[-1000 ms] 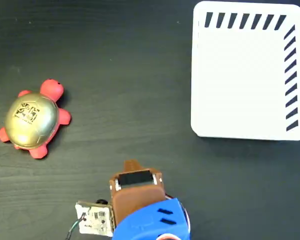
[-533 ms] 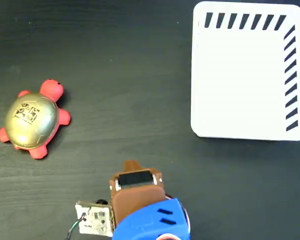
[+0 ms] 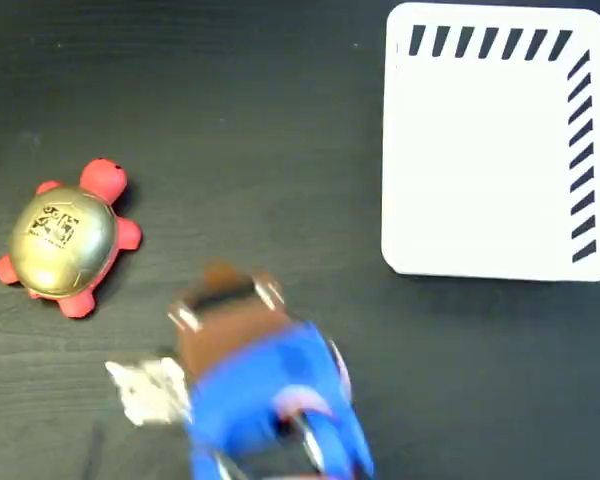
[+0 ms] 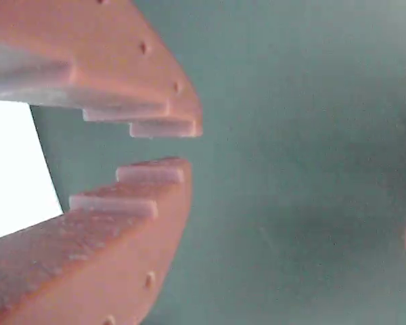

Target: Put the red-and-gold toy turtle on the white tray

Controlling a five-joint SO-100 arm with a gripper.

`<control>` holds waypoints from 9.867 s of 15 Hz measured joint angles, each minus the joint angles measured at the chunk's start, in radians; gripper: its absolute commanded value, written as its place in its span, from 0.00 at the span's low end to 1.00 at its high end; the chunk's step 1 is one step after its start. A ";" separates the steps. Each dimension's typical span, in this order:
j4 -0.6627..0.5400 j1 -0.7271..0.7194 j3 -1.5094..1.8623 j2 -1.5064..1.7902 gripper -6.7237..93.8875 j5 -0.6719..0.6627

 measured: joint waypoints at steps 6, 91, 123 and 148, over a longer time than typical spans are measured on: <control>0.356 -0.190 -0.769 -0.716 0.07 -0.150; 0.661 0.709 -1.766 -1.652 0.07 0.048; 0.614 0.747 -1.807 -1.753 0.42 0.005; -0.035 0.170 0.080 0.014 0.07 0.101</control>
